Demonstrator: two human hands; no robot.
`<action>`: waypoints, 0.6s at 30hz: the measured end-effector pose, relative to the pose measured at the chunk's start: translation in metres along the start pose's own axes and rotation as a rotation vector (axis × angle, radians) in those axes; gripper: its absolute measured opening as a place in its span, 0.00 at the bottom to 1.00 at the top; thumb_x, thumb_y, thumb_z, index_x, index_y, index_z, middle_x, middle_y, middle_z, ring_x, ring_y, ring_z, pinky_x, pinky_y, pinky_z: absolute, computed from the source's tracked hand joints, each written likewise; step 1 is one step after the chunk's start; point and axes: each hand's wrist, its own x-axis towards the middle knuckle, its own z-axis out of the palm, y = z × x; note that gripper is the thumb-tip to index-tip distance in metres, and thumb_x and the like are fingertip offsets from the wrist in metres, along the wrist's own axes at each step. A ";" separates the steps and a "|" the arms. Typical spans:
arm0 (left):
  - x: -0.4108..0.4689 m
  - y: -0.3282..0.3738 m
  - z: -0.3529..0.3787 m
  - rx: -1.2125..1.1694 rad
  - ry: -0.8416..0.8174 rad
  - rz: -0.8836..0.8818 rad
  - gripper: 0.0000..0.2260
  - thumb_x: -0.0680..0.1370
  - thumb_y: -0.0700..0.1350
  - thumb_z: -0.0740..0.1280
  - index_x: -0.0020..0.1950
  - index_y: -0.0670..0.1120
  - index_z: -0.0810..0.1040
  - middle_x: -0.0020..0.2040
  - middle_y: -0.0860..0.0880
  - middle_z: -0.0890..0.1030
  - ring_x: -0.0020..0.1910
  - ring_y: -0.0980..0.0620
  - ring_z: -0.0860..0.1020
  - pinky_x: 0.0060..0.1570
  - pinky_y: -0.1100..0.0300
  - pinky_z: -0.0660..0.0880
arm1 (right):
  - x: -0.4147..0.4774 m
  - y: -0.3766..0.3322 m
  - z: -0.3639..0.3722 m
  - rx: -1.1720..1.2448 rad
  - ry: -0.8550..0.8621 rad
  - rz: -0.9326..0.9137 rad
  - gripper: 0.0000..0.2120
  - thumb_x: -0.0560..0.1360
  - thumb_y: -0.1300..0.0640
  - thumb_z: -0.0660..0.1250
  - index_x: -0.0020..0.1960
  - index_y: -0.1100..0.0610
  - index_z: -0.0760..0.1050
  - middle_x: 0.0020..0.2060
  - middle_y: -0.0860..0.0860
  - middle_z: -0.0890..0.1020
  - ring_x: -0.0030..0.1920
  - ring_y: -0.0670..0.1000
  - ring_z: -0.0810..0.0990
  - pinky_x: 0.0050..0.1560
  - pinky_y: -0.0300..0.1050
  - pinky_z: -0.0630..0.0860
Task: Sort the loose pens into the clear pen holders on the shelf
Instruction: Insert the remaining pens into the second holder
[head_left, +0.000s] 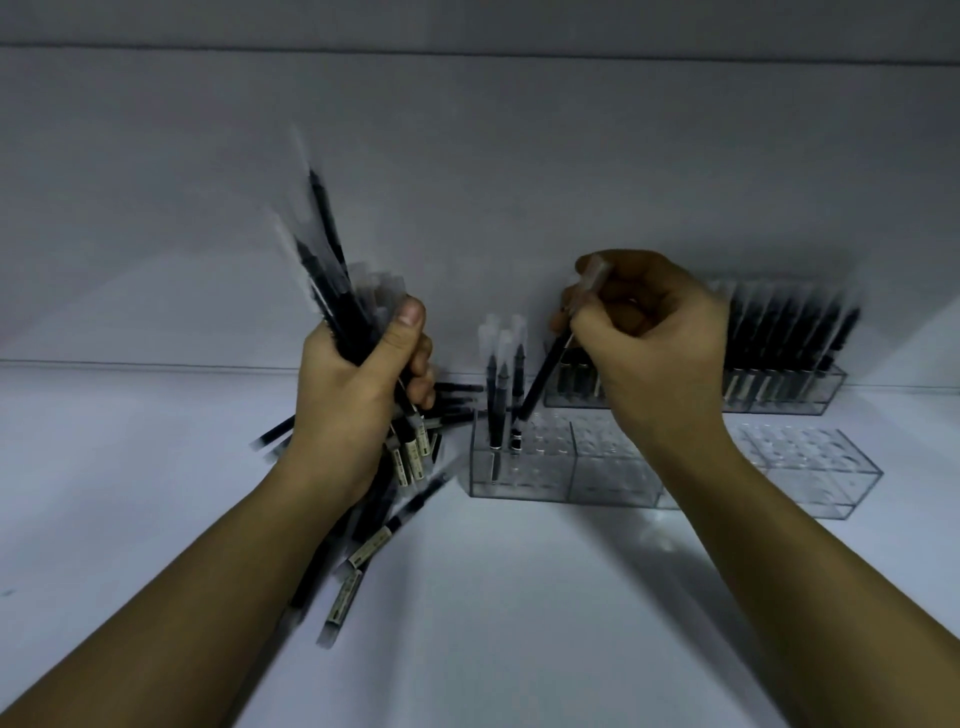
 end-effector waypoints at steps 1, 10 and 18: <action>0.000 0.000 0.000 0.000 0.000 0.000 0.07 0.81 0.45 0.66 0.48 0.42 0.72 0.31 0.49 0.71 0.27 0.50 0.69 0.32 0.55 0.69 | 0.000 0.002 0.000 -0.022 -0.016 -0.001 0.06 0.77 0.65 0.71 0.53 0.60 0.82 0.41 0.55 0.86 0.42 0.58 0.86 0.46 0.55 0.85; 0.001 -0.002 -0.001 0.006 -0.008 -0.002 0.07 0.81 0.46 0.66 0.47 0.42 0.73 0.32 0.49 0.72 0.28 0.49 0.70 0.33 0.54 0.70 | -0.007 0.008 0.004 -0.247 -0.163 -0.069 0.09 0.74 0.62 0.73 0.52 0.52 0.83 0.38 0.46 0.85 0.36 0.49 0.84 0.39 0.44 0.82; 0.000 -0.003 0.000 0.008 -0.011 -0.004 0.07 0.81 0.45 0.66 0.46 0.43 0.74 0.32 0.49 0.73 0.28 0.49 0.70 0.33 0.54 0.70 | -0.010 0.013 0.006 -0.360 -0.271 -0.121 0.17 0.71 0.64 0.74 0.58 0.52 0.82 0.38 0.45 0.82 0.37 0.45 0.82 0.41 0.35 0.80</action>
